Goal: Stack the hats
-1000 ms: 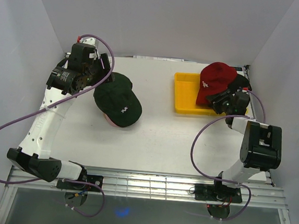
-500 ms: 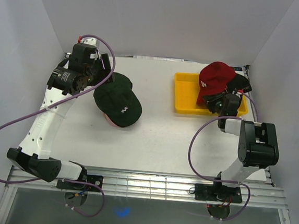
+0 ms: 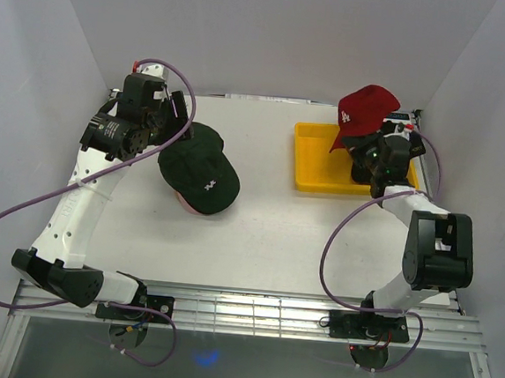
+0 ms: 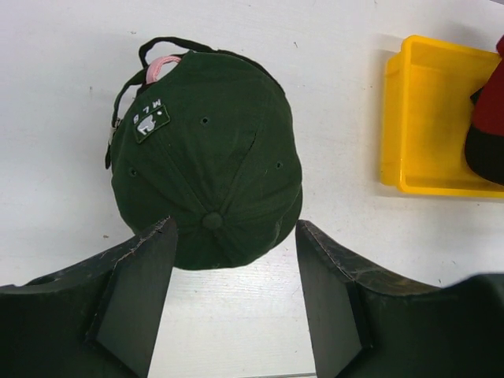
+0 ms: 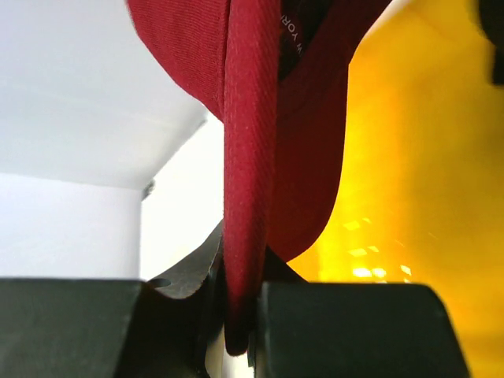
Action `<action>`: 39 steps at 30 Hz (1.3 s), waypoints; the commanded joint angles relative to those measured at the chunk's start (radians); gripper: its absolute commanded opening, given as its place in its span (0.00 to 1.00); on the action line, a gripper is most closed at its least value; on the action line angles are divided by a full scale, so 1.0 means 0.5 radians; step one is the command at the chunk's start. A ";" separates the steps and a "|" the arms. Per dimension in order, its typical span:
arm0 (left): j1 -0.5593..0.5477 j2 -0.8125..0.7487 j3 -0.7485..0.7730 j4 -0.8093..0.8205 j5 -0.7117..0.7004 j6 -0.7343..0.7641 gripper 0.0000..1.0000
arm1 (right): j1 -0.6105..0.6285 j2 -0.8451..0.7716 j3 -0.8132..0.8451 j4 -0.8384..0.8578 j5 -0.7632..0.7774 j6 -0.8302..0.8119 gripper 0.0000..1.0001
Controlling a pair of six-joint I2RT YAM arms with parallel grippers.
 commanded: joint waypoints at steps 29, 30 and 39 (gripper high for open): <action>-0.004 0.054 0.970 0.051 -0.006 -0.256 0.77 | 1.225 0.288 0.996 0.844 -0.597 0.935 0.08; -0.007 0.051 0.961 0.048 -0.025 -0.247 0.77 | 1.311 0.318 1.012 0.838 -0.591 0.932 0.08; -0.007 0.057 0.918 -0.017 -0.111 -0.201 0.78 | 1.520 0.368 0.773 1.117 -0.578 1.066 0.08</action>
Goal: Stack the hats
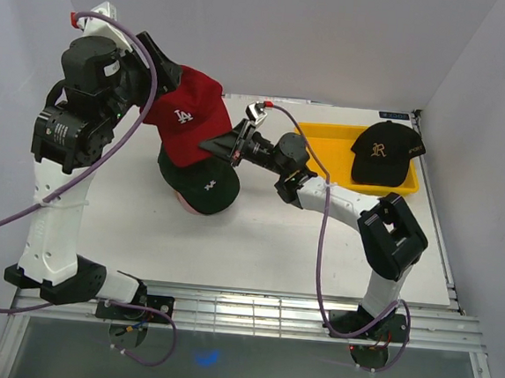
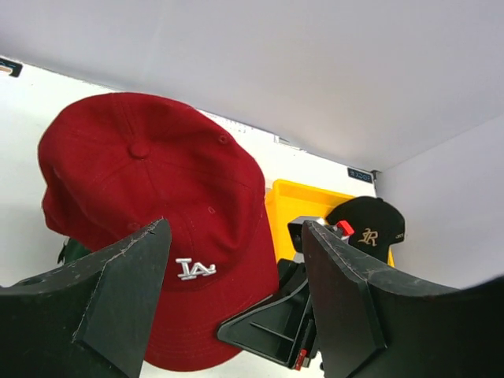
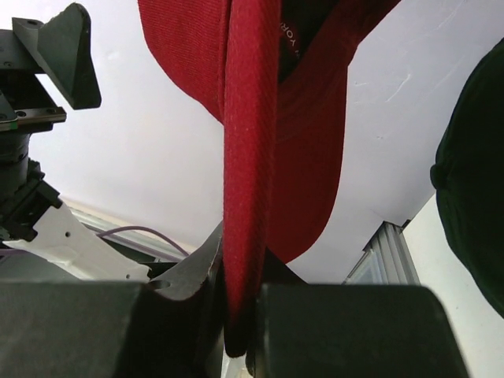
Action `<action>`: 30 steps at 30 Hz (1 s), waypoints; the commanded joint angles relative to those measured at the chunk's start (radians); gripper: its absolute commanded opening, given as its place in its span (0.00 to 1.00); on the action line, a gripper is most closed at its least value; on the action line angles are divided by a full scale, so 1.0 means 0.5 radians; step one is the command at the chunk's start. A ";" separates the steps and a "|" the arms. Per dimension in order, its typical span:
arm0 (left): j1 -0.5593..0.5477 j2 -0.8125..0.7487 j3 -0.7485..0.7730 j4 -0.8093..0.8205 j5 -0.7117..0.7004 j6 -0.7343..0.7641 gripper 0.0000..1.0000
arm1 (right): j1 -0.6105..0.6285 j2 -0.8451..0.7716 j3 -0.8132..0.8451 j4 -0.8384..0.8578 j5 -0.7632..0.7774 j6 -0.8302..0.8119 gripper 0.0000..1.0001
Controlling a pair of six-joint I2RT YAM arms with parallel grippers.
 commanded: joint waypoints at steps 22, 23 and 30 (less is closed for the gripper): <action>-0.003 -0.033 -0.377 0.011 -0.073 0.061 0.78 | 0.118 -0.153 -0.704 0.774 0.124 0.227 0.08; -0.006 -0.027 -0.392 0.011 -0.076 0.064 0.78 | 0.125 -0.144 -0.713 0.783 0.127 0.234 0.08; -0.006 0.004 -0.484 0.023 -0.094 0.073 0.78 | 0.177 -0.052 -0.763 0.896 0.133 0.298 0.08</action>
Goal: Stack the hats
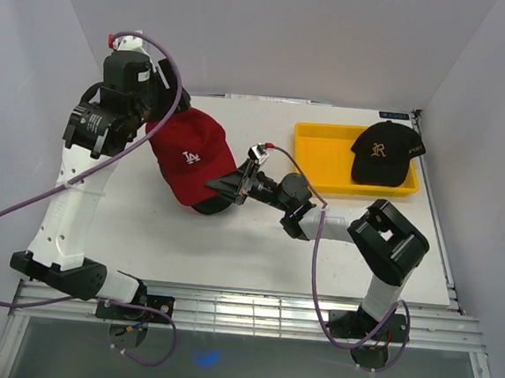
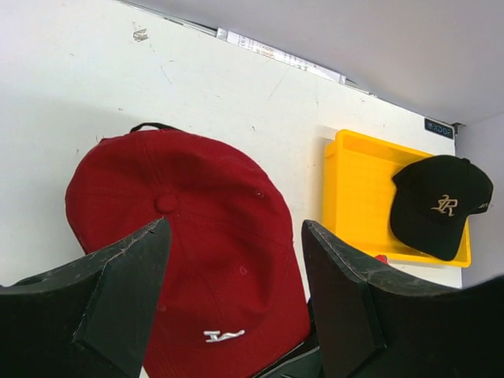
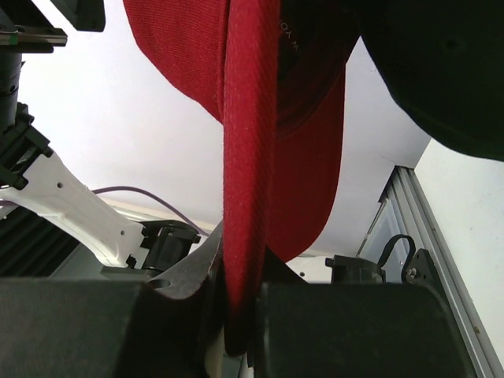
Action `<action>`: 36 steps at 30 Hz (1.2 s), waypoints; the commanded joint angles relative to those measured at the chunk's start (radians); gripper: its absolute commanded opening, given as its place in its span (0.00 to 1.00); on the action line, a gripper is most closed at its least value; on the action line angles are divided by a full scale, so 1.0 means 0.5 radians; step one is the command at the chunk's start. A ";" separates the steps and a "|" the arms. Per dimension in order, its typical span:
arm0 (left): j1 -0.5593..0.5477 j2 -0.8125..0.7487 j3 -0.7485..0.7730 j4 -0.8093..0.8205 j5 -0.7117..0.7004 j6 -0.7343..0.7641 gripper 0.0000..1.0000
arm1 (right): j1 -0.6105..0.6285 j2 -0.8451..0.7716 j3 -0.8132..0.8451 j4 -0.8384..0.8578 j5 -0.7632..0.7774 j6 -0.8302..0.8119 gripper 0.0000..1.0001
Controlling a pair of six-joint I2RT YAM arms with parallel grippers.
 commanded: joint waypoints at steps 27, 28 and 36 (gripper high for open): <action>-0.004 0.245 -0.305 0.016 -0.207 0.103 0.79 | 0.008 0.177 -0.213 0.434 0.096 0.112 0.08; -0.004 0.269 -0.305 0.013 -0.216 0.106 0.79 | 0.008 0.168 -0.226 0.425 0.102 0.108 0.08; -0.004 0.408 -0.210 -0.008 -0.250 0.137 0.78 | -0.020 0.085 -0.299 0.302 0.099 -0.005 0.32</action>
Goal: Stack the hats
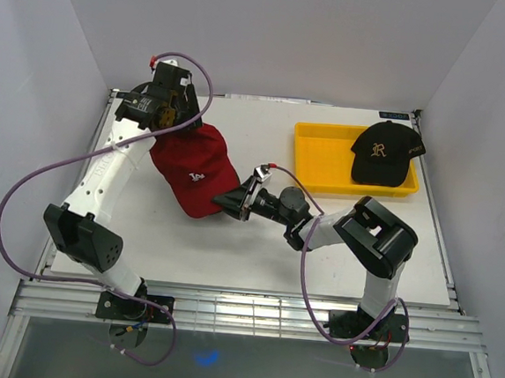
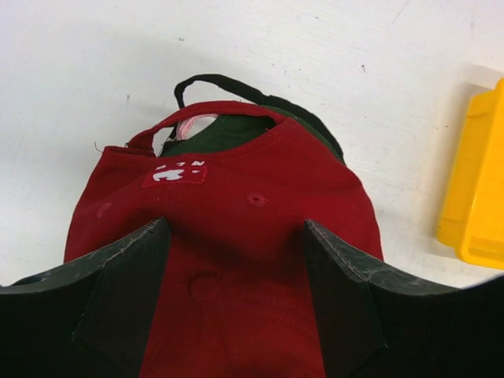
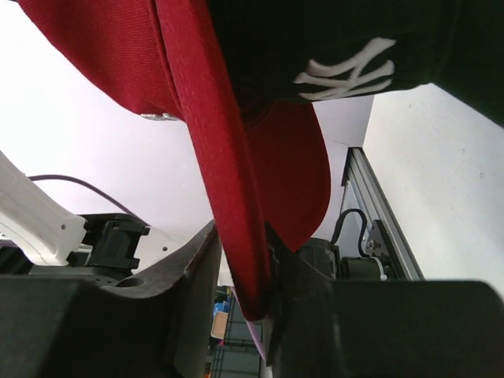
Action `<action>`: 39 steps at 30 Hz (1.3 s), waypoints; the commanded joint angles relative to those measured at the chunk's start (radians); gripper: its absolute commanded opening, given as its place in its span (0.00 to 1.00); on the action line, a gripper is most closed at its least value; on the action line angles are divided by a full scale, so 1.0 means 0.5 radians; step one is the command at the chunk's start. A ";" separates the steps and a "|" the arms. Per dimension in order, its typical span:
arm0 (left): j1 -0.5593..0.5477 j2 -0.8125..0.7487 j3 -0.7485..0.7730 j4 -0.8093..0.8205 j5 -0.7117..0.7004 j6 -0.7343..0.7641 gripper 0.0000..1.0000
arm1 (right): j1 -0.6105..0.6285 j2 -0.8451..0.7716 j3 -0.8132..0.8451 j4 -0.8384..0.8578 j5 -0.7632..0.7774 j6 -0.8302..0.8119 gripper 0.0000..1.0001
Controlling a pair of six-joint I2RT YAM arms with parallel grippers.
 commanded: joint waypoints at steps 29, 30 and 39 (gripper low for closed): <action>-0.004 0.226 0.256 -0.063 -0.056 0.075 0.78 | -0.127 -0.090 -0.105 -0.318 0.023 -0.263 0.20; -0.004 0.232 0.256 -0.063 -0.056 0.075 0.78 | -0.130 -0.077 -0.108 -0.318 0.020 -0.260 0.19; -0.004 0.244 0.235 -0.060 -0.065 0.078 0.78 | -0.155 0.030 -0.144 -0.345 -0.001 -0.220 0.15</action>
